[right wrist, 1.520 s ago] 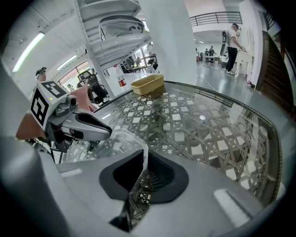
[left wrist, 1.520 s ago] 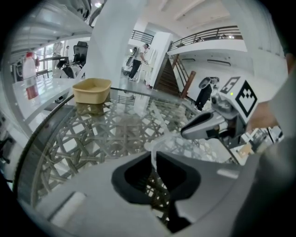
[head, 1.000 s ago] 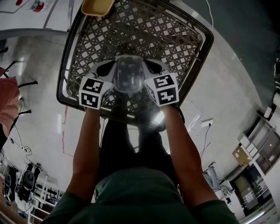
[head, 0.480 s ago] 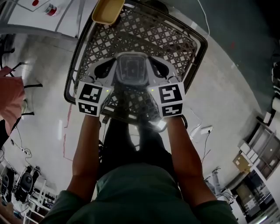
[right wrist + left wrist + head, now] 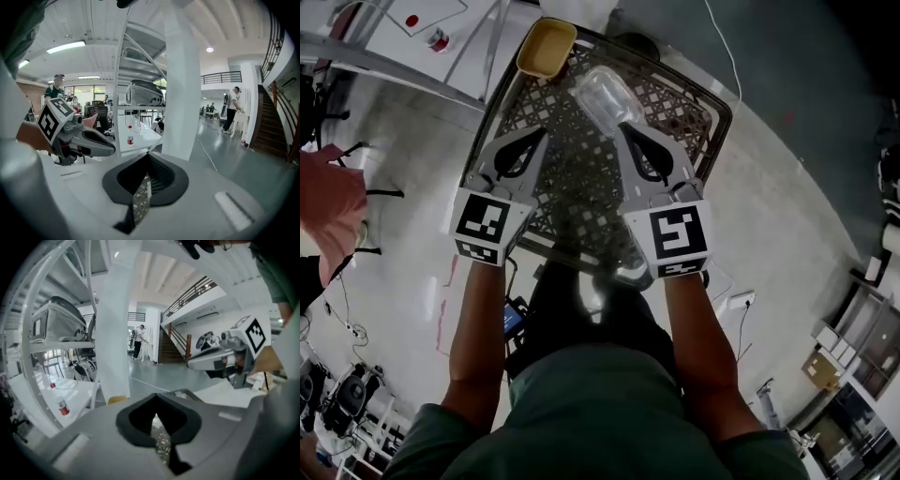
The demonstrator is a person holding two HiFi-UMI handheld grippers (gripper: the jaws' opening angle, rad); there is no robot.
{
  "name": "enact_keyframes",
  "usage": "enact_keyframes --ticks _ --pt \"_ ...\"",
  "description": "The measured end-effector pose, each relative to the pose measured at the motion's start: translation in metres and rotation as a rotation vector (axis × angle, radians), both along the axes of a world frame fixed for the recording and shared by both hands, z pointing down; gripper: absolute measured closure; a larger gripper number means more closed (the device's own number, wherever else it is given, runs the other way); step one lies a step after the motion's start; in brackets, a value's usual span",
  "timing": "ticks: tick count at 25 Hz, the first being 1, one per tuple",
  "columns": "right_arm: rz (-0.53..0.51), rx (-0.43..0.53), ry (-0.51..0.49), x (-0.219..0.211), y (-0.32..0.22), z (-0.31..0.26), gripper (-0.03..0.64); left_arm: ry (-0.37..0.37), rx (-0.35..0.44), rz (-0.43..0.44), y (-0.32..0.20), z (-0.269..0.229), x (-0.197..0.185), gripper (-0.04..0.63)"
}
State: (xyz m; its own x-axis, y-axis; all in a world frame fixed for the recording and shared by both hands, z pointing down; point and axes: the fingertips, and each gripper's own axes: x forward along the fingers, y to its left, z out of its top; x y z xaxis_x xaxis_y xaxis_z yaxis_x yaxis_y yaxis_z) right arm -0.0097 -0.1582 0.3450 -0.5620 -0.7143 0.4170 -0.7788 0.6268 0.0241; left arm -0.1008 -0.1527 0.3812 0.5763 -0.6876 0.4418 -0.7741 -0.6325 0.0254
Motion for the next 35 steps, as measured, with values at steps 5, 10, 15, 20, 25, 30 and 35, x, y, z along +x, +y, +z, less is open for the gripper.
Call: enact_keyframes --ticks 5,10,15,20,25,30,35 --pt "-0.022 -0.009 0.002 0.001 0.009 -0.011 0.614 -0.016 0.023 -0.024 0.001 -0.018 -0.009 0.597" --pt "-0.031 -0.068 0.017 -0.001 0.009 0.016 0.614 -0.026 -0.022 -0.052 0.0 0.006 -0.022 0.597" --pt "-0.005 -0.135 0.05 0.005 -0.001 0.064 0.612 -0.045 -0.081 -0.047 -0.002 0.052 -0.024 0.595" --pt "-0.007 -0.229 0.099 0.013 -0.017 0.126 0.583 -0.051 -0.125 -0.025 -0.014 0.088 -0.02 0.595" --pt "-0.026 -0.333 0.121 0.015 -0.029 0.188 0.563 -0.052 -0.162 -0.001 -0.028 0.123 -0.013 0.584" --pt "-0.066 -0.39 0.16 0.011 -0.037 0.235 0.555 -0.051 -0.194 0.016 -0.038 0.154 -0.004 0.552" --pt "-0.088 -0.415 0.197 0.009 -0.043 0.268 0.545 -0.048 -0.215 0.022 -0.04 0.176 -0.002 0.546"
